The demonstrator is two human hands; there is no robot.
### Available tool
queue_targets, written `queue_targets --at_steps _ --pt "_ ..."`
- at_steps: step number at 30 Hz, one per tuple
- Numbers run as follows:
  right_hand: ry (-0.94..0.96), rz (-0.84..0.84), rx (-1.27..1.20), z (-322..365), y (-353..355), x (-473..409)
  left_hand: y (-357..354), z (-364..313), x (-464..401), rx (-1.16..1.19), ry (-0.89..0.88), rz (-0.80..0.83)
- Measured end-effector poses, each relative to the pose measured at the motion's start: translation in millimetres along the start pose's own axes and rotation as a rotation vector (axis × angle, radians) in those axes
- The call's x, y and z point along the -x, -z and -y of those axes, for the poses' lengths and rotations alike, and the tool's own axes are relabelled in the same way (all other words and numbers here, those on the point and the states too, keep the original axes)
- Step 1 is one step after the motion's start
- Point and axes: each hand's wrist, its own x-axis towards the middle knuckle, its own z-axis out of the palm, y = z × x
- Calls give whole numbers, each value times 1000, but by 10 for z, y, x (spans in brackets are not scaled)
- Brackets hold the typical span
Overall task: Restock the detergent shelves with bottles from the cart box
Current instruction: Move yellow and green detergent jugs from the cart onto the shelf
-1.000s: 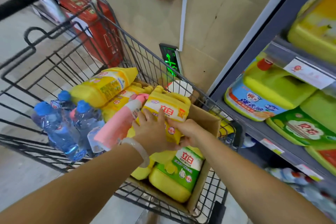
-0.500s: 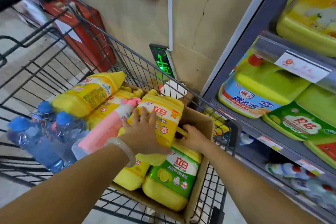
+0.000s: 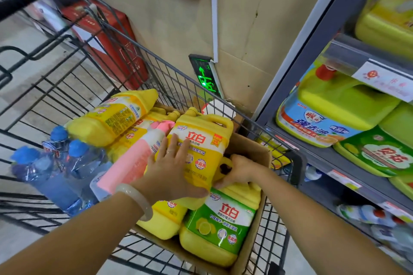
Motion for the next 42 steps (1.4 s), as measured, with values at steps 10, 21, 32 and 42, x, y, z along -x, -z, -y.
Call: queue_targets --at_steps 10,21,32,42 --pt "139 1 108 214 86 855 17 135 38 182 -30 -26" --pt "108 -274 153 317 -13 1575 175 4 -114 42 4 53" --pt "33 -399 126 521 450 2027 202 -58 -94 -20 -11 67" --pt "22 -538 149 434 736 2119 -188 -408 149 -235 -71 -113"
